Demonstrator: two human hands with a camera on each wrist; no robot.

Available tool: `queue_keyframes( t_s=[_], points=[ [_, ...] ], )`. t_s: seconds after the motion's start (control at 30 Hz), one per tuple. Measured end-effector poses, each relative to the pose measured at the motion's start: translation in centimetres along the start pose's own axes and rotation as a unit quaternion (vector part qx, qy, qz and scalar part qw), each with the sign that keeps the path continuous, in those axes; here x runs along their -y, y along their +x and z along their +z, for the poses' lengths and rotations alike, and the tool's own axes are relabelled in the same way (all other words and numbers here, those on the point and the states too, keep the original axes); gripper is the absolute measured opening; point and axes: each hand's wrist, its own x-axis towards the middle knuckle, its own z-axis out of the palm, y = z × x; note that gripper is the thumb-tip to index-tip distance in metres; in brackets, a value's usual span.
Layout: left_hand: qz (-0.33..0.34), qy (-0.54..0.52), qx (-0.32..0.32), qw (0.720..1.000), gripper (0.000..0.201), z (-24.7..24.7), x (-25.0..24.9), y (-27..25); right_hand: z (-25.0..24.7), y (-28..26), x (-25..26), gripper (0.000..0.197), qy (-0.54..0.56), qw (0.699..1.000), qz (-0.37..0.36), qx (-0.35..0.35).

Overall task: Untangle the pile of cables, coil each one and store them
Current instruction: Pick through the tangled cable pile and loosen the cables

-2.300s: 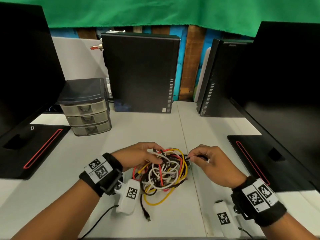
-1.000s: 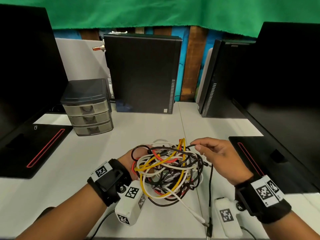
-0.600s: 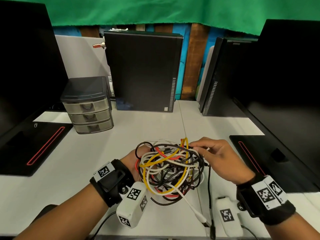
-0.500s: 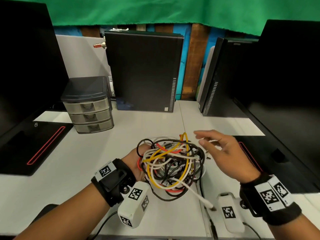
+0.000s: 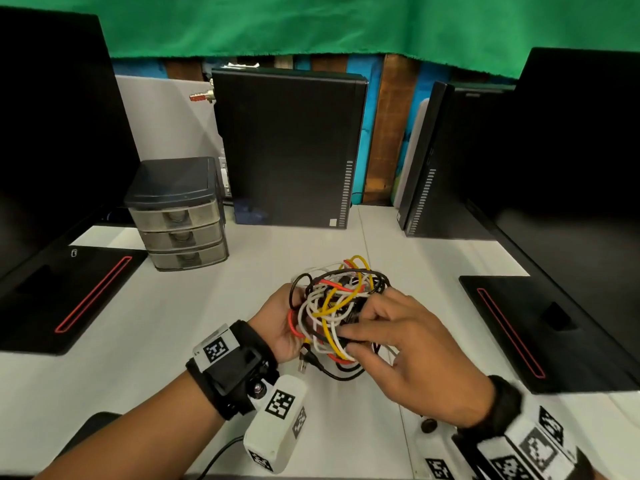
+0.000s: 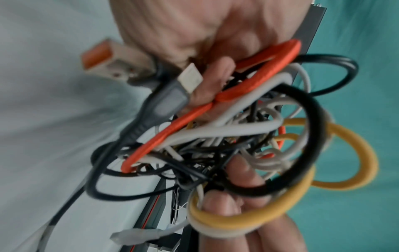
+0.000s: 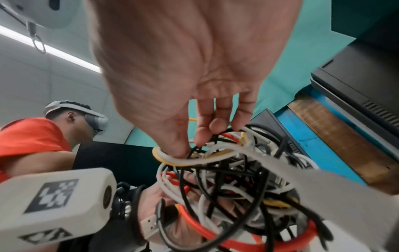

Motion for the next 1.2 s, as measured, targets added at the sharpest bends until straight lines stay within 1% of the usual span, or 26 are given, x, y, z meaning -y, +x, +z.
queue_keyframes(
  t_s=[0.1, 0.13, 0.2, 0.23, 0.3, 0.33, 0.37, 0.4, 0.47, 0.5, 0.53, 0.57, 0.6, 0.67, 0.7, 0.73, 0.8, 0.87, 0.97, 1.07, 1.13, 1.2],
  points=[
    [0.028, 0.015, -0.054, 0.998, 0.053, 0.0, 0.3, 0.5, -0.2, 0.0, -0.1, 0.02, 0.025, 1.0, 0.014, -0.005],
    [0.033, 0.021, -0.073, 0.997, 0.053, 0.0, 0.4, 0.8, -0.1, 0.0, 0.0, 0.019, 0.03, 0.999, 0.017, -0.005],
    [0.051, 0.022, -0.11, 0.992, 0.049, -0.1, 0.6, 1.3, 0.0, 0.1, 0.0, 0.017, 0.06, 0.998, 0.032, -0.006],
    [0.071, 0.024, -0.151, 0.986, 0.046, -0.2, 0.6, 1.6, -0.1, 0.1, -0.1, 0.016, 0.085, 0.995, 0.044, -0.005],
    [0.111, 0.039, -0.253, 0.96, 0.038, -0.4, 0.4, 2.1, -0.4, 0.3, -0.2, 0.011, 0.144, 0.986, 0.085, 0.002],
    [0.131, 0.045, -0.284, 0.949, 0.035, -0.5, 0.4, 2.3, -0.7, 0.4, -0.3, 0.01, 0.179, 0.977, 0.114, 0.008],
    [0.142, 0.053, -0.301, 0.941, 0.033, -0.6, 0.4, 2.4, -0.9, 0.4, -0.2, 0.011, 0.208, 0.969, 0.136, 0.004],
    [0.15, 0.058, -0.311, 0.937, 0.033, -0.5, 0.3, 2.4, -1.1, 0.5, 0.1, 0.012, 0.228, 0.962, 0.149, -0.015],
    [0.163, 0.063, -0.328, 0.928, 0.033, -0.6, 0.3, 2.4, -1.2, 0.5, 0.8, 0.006, 0.218, 0.96, 0.156, -0.084],
    [0.168, 0.061, -0.334, 0.925, 0.033, -0.6, 0.3, 2.4, -1.2, 0.4, 1.2, 0.003, 0.194, 0.963, 0.151, -0.106],
    [0.173, 0.054, -0.335, 0.925, 0.033, -0.6, 0.3, 2.4, -1.1, 0.4, 1.6, 0.007, 0.171, 0.97, 0.138, -0.107],
    [0.177, 0.046, -0.333, 0.925, 0.033, -0.6, 0.2, 2.4, -0.8, 0.3, 1.7, 0.015, 0.16, 0.975, 0.125, -0.087],
    [0.182, 0.04, -0.33, 0.926, 0.034, -0.5, 0.2, 2.4, -0.5, 0.2, 1.7, 0.022, 0.156, 0.978, 0.13, -0.049],
    [0.189, 0.031, -0.323, 0.927, 0.034, -0.3, 0.2, 2.2, 0.0, 0.2, 1.5, 0.035, 0.122, 0.975, 0.183, 0.031],
    [0.192, 0.027, -0.321, 0.927, 0.035, -0.3, 0.2, 2.2, 0.2, 0.2, 1.3, 0.04, 0.087, 0.973, 0.21, 0.048],
    [0.196, 0.021, -0.317, 0.928, 0.034, -0.1, 0.3, 2.1, 0.4, 0.1, 1.1, 0.044, 0.059, 0.969, 0.235, 0.047],
    [0.208, 0.012, -0.314, 0.926, 0.032, 0.2, 0.3, 2.0, 0.7, 0.2, 0.5, 0.048, 0.038, 0.959, 0.281, 0.008],
    [0.214, 0.002, -0.316, 0.924, 0.028, 0.5, 0.2, 1.9, 0.7, 0.4, 0.0, 0.048, 0.031, 0.946, 0.319, -0.036],
    [0.222, -0.005, -0.32, 0.921, 0.03, 0.7, 0.0, 1.9, 0.4, 0.5, -0.5, 0.051, 0.042, 0.935, 0.347, -0.064],
    [0.218, -0.007, -0.324, 0.92, 0.031, 0.9, 0.4, 1.9, 0.7, 0.6, -0.6, 0.046, 0.079, 0.924, 0.366, -0.079],
    [0.215, -0.006, -0.318, 0.923, 0.033, 1.0, 0.6, 1.9, 1.1, 0.5, -0.7, 0.035, 0.089, 0.924, 0.36, -0.096],
    [0.211, -0.005, -0.314, 0.926, 0.034, 1.1, 0.7, 2.0, 1.4, 0.3, -0.9, 0.02, 0.095, 0.926, 0.347, -0.114]
  ],
)
